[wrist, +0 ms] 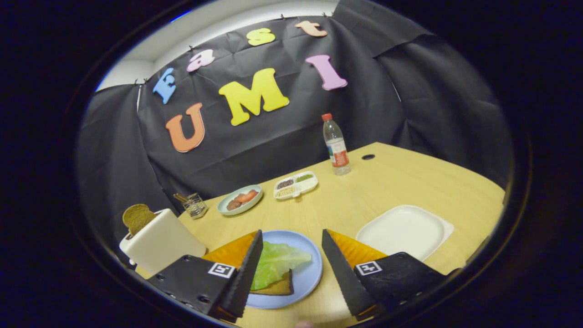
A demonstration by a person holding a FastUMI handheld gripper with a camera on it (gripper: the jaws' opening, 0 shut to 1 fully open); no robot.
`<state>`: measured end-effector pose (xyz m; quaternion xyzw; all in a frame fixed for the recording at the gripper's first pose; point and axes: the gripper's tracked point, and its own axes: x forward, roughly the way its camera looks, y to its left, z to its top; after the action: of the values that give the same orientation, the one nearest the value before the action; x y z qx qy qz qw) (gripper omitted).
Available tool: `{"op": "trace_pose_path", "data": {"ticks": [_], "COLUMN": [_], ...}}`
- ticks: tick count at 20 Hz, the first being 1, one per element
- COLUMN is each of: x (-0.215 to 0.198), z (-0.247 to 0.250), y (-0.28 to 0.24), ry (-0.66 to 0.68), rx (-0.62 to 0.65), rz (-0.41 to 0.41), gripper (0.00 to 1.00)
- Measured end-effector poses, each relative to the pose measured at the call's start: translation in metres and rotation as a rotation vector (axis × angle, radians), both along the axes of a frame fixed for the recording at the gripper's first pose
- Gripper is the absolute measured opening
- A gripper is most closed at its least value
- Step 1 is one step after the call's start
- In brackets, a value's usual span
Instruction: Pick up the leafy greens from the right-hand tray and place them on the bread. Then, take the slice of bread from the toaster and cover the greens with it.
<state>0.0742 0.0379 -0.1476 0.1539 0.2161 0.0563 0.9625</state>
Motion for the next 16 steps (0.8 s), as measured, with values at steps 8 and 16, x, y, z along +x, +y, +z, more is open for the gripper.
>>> {"op": "trace_pose_path", "data": {"ticks": [8, 16], "x": [-0.024, -0.053], "z": [0.114, 0.125], "y": [0.098, 0.225], "ry": [-0.218, -0.234], "rx": [-0.098, -0.073], "rz": [0.080, 0.221], "gripper": [0.96, 0.96]}}
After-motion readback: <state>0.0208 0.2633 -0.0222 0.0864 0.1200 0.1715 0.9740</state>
